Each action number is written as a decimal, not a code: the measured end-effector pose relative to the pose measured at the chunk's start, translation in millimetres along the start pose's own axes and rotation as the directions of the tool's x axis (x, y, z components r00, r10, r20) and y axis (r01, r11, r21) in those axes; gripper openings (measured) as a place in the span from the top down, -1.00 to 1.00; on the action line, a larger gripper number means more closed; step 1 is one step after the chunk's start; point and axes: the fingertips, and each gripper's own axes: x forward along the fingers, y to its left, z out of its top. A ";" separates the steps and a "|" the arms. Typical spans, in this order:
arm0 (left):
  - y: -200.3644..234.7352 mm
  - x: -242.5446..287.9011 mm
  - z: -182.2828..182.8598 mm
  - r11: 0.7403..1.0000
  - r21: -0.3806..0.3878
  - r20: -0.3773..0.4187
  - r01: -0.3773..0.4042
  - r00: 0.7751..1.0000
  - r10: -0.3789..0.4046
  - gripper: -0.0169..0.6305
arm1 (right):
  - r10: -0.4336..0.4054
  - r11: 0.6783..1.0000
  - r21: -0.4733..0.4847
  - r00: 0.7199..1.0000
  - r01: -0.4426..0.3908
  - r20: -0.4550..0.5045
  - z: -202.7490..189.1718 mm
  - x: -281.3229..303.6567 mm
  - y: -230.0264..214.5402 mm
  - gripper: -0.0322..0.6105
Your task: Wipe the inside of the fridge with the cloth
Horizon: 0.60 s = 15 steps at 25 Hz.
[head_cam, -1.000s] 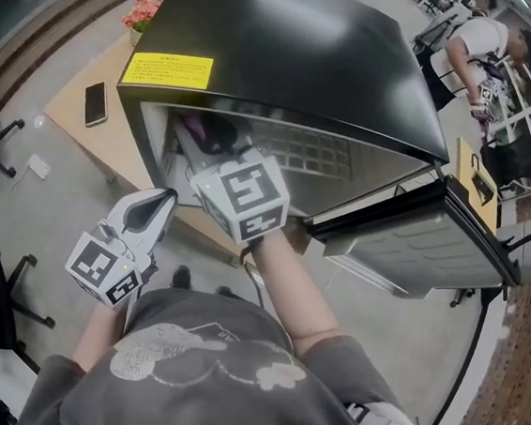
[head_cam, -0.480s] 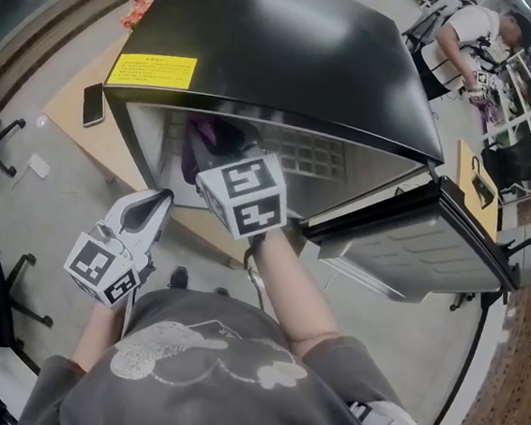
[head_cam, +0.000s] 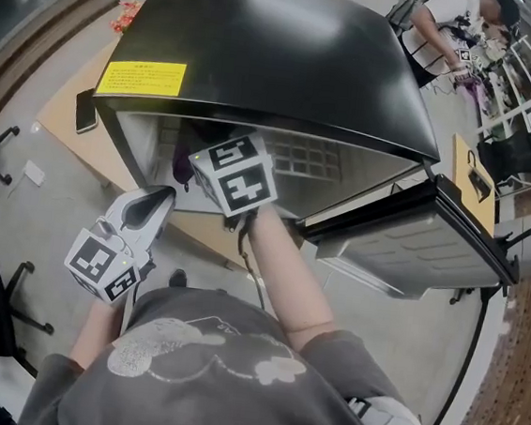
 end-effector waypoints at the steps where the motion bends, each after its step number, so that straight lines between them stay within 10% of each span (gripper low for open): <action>1: 0.0 1.4 -1.7 1.000 -0.001 0.000 0.006 1.000 -0.006 0.90 | -0.011 1.000 0.005 1.000 0.011 -0.002 -1.8 -3.2 -3.9 0.64; 15: -35.8 39.8 -9.6 0.989 -0.010 -0.044 0.148 0.988 -0.148 0.90 | -0.349 0.929 0.082 0.927 0.362 -0.138 -61.9 -99.2 -139.2 0.64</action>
